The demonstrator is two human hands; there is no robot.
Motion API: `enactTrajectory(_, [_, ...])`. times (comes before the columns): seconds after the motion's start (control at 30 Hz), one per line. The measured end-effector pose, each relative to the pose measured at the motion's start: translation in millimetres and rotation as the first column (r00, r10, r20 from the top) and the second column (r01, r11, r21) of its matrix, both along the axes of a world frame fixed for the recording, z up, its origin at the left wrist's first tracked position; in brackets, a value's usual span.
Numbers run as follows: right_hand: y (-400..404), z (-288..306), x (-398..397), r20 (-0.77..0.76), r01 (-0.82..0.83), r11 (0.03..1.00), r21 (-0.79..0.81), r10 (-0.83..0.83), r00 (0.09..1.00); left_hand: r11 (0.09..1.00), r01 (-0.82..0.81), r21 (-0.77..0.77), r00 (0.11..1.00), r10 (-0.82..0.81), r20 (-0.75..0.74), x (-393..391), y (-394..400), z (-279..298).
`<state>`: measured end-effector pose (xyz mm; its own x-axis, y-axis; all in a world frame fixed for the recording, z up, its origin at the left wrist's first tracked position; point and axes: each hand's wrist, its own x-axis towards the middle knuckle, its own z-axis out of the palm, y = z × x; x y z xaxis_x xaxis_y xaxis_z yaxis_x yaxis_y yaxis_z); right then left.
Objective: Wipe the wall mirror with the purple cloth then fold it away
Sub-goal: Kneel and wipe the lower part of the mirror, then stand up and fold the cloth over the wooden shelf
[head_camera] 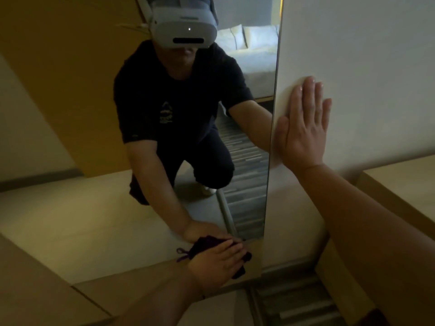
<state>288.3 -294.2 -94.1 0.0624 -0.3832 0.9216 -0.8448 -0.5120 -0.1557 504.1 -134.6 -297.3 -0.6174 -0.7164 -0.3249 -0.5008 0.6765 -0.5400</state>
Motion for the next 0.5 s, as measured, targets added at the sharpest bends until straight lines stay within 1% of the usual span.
enactTrajectory(0.07, [10,2,-2,-0.026,0.0,0.995,0.098,0.002,1.0,1.0,-0.01,0.03,0.985,0.015,-0.173,-3,8,19])
enactTrajectory(0.13, [21,8,-7,-0.06,-0.002,0.979,0.204,0.015,0.998,0.998,-0.05,0.038,0.928,0.06,-0.367,-5,18,43])
enactTrajectory(0.17, [27,12,-9,-0.077,-0.008,0.967,0.255,0.029,0.997,0.996,-0.087,0.021,0.876,0.087,-0.474,-5,25,57])
enactTrajectory(0.2, [34,18,-11,-0.088,-0.018,0.953,0.304,0.047,0.995,0.99,-0.136,0.023,0.806,0.124,-0.579,-5,31,72])
enactTrajectory(0.27, [50,27,-14,-0.084,-0.05,0.913,0.404,0.092,0.992,0.955,-0.248,0.165,0.637,0.289,-0.715,-7,44,109])
enactTrajectory(0.33, [67,39,-15,-0.061,-0.069,0.867,0.494,0.114,0.992,0.854,-0.339,0.394,0.453,0.515,-0.728,-7,52,151])
enactTrajectory(0.37, [77,50,-15,-0.053,-0.067,0.843,0.533,0.113,0.992,0.813,-0.356,0.461,0.389,0.578,-0.718,-6,54,173])
enactTrajectory(0.4, [88,63,-15,-0.041,-0.066,0.824,0.563,0.107,0.993,0.784,-0.35,0.513,0.342,0.617,-0.709,-4,57,196])
enactTrajectory(0.5, [124,121,-14,0.053,-0.125,0.77,0.626,0.118,0.992,0.716,-0.229,0.66,0.194,0.697,-0.69,3,68,269])
